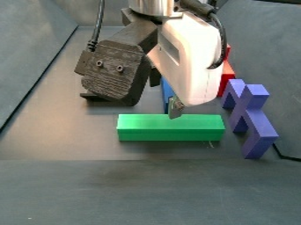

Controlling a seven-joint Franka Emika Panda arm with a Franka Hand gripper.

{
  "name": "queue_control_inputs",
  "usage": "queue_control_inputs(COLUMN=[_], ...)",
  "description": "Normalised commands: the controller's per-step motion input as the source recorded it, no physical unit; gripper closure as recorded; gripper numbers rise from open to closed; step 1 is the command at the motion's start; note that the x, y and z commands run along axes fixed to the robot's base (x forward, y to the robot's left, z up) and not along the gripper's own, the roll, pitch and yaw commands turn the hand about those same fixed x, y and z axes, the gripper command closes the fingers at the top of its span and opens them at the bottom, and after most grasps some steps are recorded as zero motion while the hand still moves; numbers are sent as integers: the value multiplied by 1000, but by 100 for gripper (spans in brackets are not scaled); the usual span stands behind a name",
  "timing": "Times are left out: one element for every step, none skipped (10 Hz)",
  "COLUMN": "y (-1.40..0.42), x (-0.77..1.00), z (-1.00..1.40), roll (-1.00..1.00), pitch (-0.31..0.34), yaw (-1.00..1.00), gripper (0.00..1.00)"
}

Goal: Pick up the green object. Move up. Move to above the board. Insert the green object.
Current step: Pick up the green object.

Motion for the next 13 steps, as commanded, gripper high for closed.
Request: queue_control_inputs(y=[111,163,160,123,86,0,0,6,29,0,83,57,69], x=[-29,-49,-34,-37,-49,-94,-191,-83,-43,-66,-137,0,0], z=[-89,-123,-146,-177,-203,-214,-249,-269,-286,-303,-346,-331,-346], roll=[-24,-86,-87,-73,-59,-26,-7,-21,-19,-13,-6,0,0], pitch=[0,0,0,0,0,0,0,0,0,0,0,0,0], yaw=[-260,-451,-566,-577,-534,-437,-349,-220,-169,-183,-206,-94,-86], gripper=[0,0,0,0,0,0,0,0,0,0,0,0,0])
